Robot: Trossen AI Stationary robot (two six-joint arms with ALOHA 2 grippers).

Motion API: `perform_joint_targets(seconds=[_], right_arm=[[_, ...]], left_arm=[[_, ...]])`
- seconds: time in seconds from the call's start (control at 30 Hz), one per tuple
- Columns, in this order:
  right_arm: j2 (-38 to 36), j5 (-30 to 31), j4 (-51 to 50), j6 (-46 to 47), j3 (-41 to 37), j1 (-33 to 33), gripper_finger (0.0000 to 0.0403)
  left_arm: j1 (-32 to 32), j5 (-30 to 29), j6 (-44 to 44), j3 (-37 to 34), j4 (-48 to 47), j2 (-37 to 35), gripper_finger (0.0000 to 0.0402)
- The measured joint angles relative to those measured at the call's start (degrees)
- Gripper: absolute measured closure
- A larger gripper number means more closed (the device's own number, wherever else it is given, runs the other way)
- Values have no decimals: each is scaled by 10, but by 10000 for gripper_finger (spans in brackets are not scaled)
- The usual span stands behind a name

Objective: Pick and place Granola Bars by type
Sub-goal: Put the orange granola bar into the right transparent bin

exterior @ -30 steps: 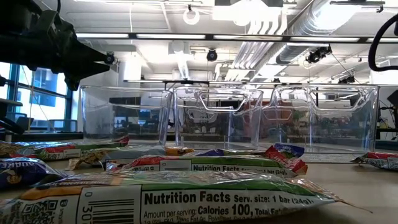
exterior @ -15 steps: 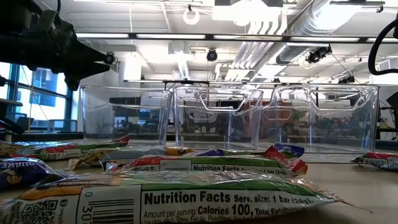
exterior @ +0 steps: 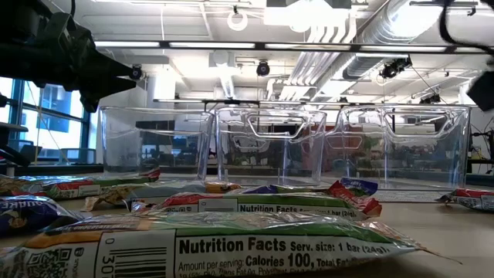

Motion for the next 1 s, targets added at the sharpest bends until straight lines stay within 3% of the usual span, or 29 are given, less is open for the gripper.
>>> perform_joint_targets(seconds=[0.3, 0.53, 0.8, 1.0], right_arm=[[0, 30, 3, -12, 31, 1, 402], [1, -47, -13, 73, 26, 1, 395], [1, -97, -16, 119, 26, 2, 314], [1, -32, -28, 212, 24, 20, 251]], left_arm=[[0, 0, 0, 0, 0, 0, 253], [0, 8, 0, 0, -1, 0, 253], [0, 10, 0, 0, -1, 0, 253], [0, 10, 0, 0, -1, 0, 253]])
